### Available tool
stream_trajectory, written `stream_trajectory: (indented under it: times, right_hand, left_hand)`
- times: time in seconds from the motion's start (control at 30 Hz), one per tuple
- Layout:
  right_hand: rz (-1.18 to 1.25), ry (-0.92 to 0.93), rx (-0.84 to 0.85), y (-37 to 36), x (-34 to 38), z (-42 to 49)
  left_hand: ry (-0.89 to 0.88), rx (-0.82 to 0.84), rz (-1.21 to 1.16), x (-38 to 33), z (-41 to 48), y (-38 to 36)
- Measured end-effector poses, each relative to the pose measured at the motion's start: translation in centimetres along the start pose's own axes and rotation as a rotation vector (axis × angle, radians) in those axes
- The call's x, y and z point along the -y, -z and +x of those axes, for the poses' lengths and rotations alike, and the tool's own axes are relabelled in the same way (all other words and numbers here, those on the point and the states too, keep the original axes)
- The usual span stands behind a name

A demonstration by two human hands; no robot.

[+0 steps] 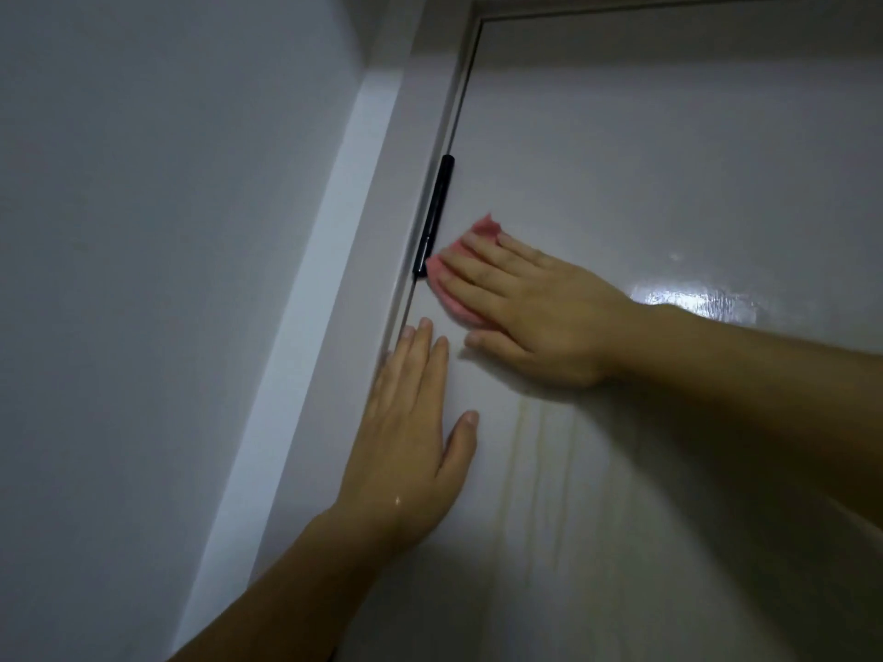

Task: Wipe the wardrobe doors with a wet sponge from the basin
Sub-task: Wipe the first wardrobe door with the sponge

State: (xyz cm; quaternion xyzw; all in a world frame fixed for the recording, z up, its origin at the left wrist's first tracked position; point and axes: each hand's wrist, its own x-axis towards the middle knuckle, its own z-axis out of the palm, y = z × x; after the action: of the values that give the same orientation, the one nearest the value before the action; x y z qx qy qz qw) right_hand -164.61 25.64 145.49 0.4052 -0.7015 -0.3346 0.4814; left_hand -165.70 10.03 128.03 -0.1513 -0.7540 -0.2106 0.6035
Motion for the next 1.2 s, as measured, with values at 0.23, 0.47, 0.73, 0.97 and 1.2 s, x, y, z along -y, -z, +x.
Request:
stream_trajectory:
  times: [0.23, 0.47, 0.73, 0.97, 1.2]
  right_hand:
    - [0.052, -0.073, -0.027, -0.3, 1.5, 0.3]
    - [0.042, -0.188, -0.052, -0.1, 0.7, -0.3]
    - [-0.005, -0.080, -0.003, -1.0, 2.0, -5.1]
    - [-0.001, -0.109, -0.016, -1.7, 3.2, -8.3]
    - [0.019, -0.403, -0.094, -0.5, -0.8, -9.6]
  left_hand:
    - [0.002, -0.008, -0.013, 0.5, -1.6, -0.7]
    - [0.003, 0.016, -0.001, 0.5, -2.2, -0.6]
    - [0.011, 0.047, 0.002, 0.5, -2.2, -0.4]
    - [0.023, 0.018, 0.074, 0.1, -2.1, -0.9]
    - [0.093, -0.004, 0.081, -1.1, -2.0, -0.7]
